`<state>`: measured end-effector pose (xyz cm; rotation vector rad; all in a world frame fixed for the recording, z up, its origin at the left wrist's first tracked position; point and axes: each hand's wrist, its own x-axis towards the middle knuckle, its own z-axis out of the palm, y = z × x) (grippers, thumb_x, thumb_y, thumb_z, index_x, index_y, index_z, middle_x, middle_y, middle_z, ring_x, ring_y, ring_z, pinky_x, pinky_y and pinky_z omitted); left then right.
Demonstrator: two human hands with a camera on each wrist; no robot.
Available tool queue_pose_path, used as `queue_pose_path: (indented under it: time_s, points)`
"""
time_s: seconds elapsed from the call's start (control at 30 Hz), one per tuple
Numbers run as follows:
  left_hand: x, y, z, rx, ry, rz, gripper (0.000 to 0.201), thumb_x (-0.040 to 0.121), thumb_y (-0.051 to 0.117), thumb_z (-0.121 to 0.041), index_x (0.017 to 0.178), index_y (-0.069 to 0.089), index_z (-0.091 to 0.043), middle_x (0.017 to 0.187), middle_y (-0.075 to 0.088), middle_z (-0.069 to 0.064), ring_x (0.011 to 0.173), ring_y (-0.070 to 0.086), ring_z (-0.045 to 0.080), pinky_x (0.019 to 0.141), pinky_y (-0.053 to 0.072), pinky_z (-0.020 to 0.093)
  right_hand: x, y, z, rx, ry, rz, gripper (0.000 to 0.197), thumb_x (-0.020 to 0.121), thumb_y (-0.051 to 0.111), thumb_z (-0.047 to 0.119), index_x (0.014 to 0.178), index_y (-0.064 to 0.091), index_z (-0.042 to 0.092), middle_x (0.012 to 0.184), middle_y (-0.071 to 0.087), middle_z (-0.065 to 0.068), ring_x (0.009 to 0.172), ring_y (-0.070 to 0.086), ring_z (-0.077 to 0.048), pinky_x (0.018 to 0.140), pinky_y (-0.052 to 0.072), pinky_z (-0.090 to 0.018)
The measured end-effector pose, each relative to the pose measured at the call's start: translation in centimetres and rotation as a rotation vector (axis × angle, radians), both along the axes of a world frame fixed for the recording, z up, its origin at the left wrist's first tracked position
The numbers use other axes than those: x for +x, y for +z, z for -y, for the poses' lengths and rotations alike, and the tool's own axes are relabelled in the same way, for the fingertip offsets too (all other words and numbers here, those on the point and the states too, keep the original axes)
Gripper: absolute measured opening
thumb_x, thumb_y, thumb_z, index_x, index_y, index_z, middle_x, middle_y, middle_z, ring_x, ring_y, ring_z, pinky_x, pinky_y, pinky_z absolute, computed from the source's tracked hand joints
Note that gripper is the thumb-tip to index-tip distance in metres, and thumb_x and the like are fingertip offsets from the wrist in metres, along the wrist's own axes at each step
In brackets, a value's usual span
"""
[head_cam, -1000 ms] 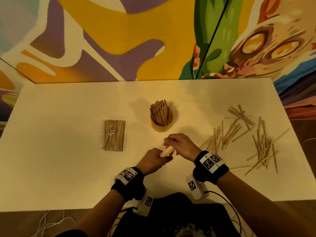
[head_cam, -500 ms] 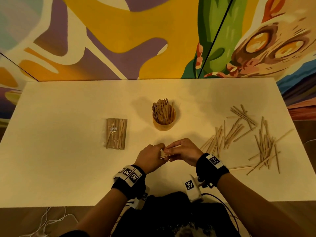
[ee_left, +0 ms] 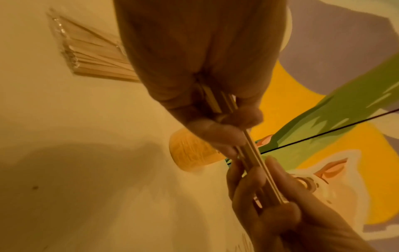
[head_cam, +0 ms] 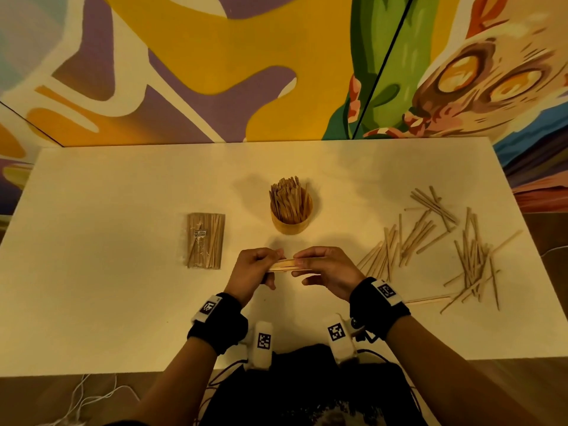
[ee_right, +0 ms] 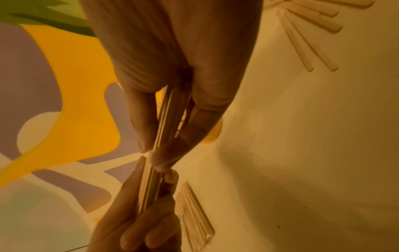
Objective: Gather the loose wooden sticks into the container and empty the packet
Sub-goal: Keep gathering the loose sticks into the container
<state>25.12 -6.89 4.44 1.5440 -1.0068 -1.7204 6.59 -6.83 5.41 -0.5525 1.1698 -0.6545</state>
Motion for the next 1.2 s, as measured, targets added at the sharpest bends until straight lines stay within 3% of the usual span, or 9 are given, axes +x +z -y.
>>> queue_pose_path:
  time_s: [0.13, 0.37, 0.53, 0.73, 0.83, 0.97, 1.2]
  points:
    - [-0.1, -0.6, -0.4, -0.024, 0.081, -0.024, 0.025, 0.091, 0.063, -0.019, 0.082, 0.073, 0.002, 0.067, 0.063, 0.019, 0.039, 0.047, 0.019, 0.045, 0.047, 0.026, 0.2, 0.3, 0.0, 0.037, -0.015, -0.019, 0.032, 0.090, 0.067, 0.024, 0.106, 0.068, -0.003, 0.092, 0.073, -0.019, 0.071, 0.071, -0.029, 0.053, 0.054, -0.028]
    - [-0.4, -0.6, -0.7, -0.013, 0.166, -0.106, 0.022, 0.089, 0.065, -0.015, 0.089, 0.071, 0.006, 0.079, 0.070, 0.012, 0.046, 0.056, 0.019, 0.052, 0.054, 0.029, -0.1, -0.1, 0.2, -0.036, -0.017, -0.032, 0.019, 0.087, 0.069, 0.007, 0.102, 0.070, -0.003, 0.087, 0.073, -0.017, 0.072, 0.072, -0.031, 0.059, 0.056, -0.028]
    - [-0.5, -0.5, -0.5, 0.018, 0.203, -0.165, 0.017, 0.091, 0.062, -0.013, 0.090, 0.071, 0.001, 0.084, 0.071, 0.010, 0.054, 0.060, 0.017, 0.058, 0.057, 0.031, -0.1, -0.3, 0.3, -0.074, -0.027, -0.036, 0.014, 0.085, 0.069, 0.002, 0.098, 0.072, 0.000, 0.086, 0.074, -0.017, 0.072, 0.072, -0.031, 0.058, 0.056, -0.029]
    - [-1.0, -0.6, -0.9, -0.024, 0.181, -0.138, 0.023, 0.092, 0.061, -0.013, 0.093, 0.069, 0.008, 0.087, 0.070, 0.017, 0.063, 0.064, 0.025, 0.061, 0.058, 0.032, -0.2, -0.4, 0.3, -0.067, -0.017, -0.054, 0.012, 0.084, 0.070, 0.003, 0.096, 0.072, -0.001, 0.083, 0.073, -0.015, 0.069, 0.071, -0.030, 0.057, 0.055, -0.028]
    - [-1.0, -0.4, -1.1, -0.030, 0.155, -0.172, 0.013, 0.089, 0.064, -0.006, 0.095, 0.070, 0.004, 0.091, 0.071, 0.018, 0.070, 0.067, 0.031, 0.064, 0.058, 0.030, -0.5, -0.4, 0.4, -0.063, -0.023, -0.050, 0.012, 0.083, 0.070, 0.001, 0.095, 0.072, -0.003, 0.080, 0.072, -0.017, 0.066, 0.070, -0.028, 0.056, 0.054, -0.027]
    - [-0.8, 0.2, -1.0, -0.063, 0.022, -0.196, 0.020, 0.082, 0.069, 0.002, 0.101, 0.070, -0.005, 0.090, 0.074, 0.016, 0.078, 0.072, 0.030, 0.067, 0.059, 0.032, -0.9, -0.5, 0.5, -0.034, -0.054, -0.034, 0.013, 0.083, 0.069, 0.001, 0.094, 0.071, -0.005, 0.076, 0.070, -0.019, 0.062, 0.068, -0.026, 0.053, 0.052, -0.026]
    - [-1.0, 0.8, 0.1, -0.062, -0.050, -0.146, 0.016, 0.082, 0.070, -0.001, 0.098, 0.073, -0.001, 0.088, 0.074, 0.019, 0.080, 0.073, 0.032, 0.072, 0.060, 0.033, -1.2, -0.8, 0.4, 0.037, -0.102, 0.032, 0.017, 0.085, 0.067, 0.002, 0.099, 0.068, -0.008, 0.074, 0.068, -0.016, 0.061, 0.065, -0.022, 0.054, 0.050, -0.025]
